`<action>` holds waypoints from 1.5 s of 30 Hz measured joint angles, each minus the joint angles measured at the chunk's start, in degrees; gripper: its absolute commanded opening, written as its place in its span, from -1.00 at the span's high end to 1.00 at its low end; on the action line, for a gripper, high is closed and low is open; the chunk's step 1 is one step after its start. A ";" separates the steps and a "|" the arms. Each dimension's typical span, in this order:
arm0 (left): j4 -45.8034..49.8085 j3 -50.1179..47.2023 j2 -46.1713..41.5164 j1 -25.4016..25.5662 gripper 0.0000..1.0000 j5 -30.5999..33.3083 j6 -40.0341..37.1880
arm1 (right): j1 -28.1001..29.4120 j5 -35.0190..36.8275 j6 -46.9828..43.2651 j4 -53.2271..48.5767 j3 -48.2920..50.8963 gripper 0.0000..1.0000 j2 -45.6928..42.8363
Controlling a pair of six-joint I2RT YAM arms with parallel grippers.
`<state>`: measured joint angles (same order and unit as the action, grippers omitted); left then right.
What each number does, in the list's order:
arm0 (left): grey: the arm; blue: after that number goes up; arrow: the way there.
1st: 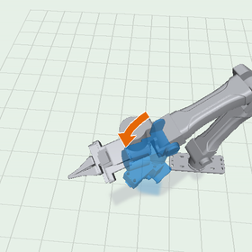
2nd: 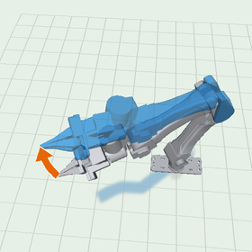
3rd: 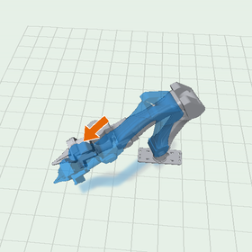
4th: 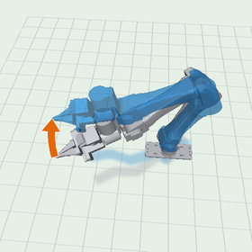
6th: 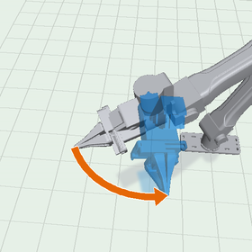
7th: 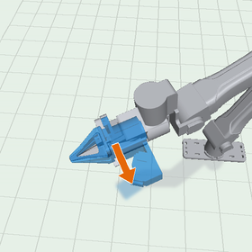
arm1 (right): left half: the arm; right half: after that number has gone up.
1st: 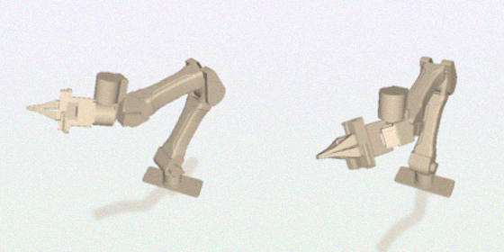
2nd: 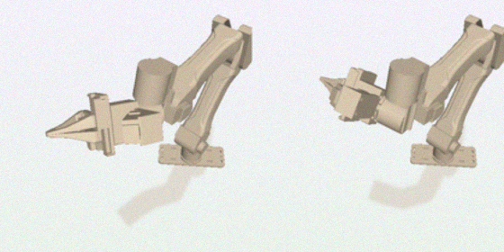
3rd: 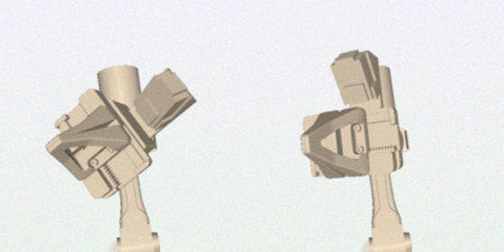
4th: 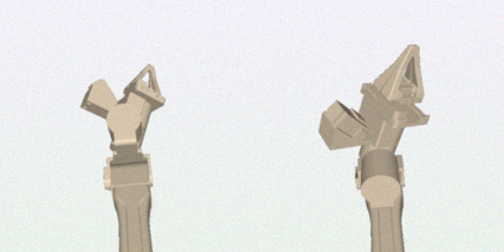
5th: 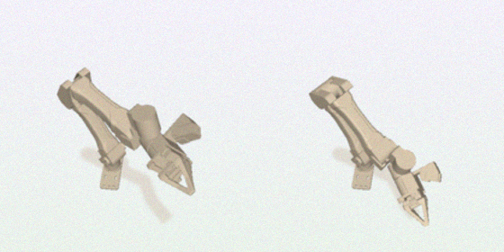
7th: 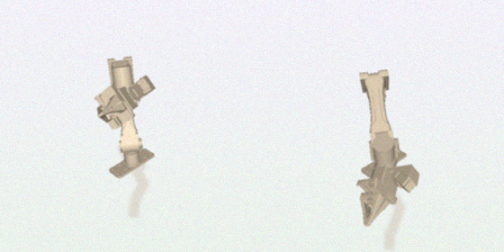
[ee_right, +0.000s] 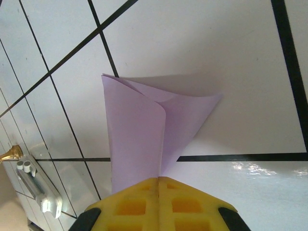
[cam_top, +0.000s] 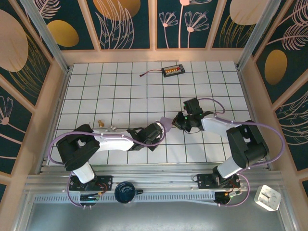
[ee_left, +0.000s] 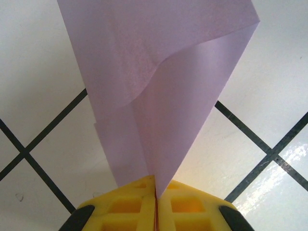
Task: Fold a paper plane with a square sheet of paper (pick it up from the middle)
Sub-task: Fold the wing for the fifth time at the center of the table.
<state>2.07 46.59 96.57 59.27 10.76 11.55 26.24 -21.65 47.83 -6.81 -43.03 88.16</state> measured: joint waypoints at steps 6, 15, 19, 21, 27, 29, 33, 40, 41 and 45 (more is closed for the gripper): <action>0.72 0.48 1.01 0.44 0.78 0.13 -0.70 | -0.98 -2.19 0.04 0.00 0.00 1.00 -0.44; 1.18 1.22 1.97 0.74 0.92 0.35 -1.05 | -1.22 -3.45 0.20 2.10 0.44 0.84 -0.48; 1.18 1.22 1.97 0.74 0.94 0.33 -1.03 | -1.79 -3.67 0.02 3.10 1.53 0.75 -0.50; 1.18 1.22 1.97 0.74 0.94 0.24 -1.03 | -2.01 -3.78 0.02 3.76 1.86 0.72 -0.50; 1.16 1.22 1.97 0.74 0.94 0.15 -1.01 | -2.21 -4.42 0.04 6.10 2.64 0.64 -0.50; 1.16 1.22 1.97 0.74 0.94 0.15 -1.01 | -2.23 -4.68 0.02 6.93 2.69 0.61 -0.37; 1.18 1.22 1.97 0.74 0.92 0.15 -1.01 | -2.27 -5.46 0.02 8.59 2.69 0.59 0.13; 1.31 1.22 1.73 0.74 0.73 0.13 -0.85 | -2.29 -5.33 -1.07 9.01 2.47 0.99 1.68; 1.40 1.22 1.53 0.74 0.68 0.13 -0.79 | -2.32 -5.27 -1.49 8.46 2.25 1.00 2.19; 1.57 1.20 0.00 0.74 0.48 0.20 -0.70 | -2.47 -5.33 -2.40 6.40 1.46 1.00 3.43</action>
<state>3.64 47.79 96.57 60.01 10.96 10.85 23.77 -26.98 45.43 -0.40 -41.56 91.59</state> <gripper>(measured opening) 0.223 0.047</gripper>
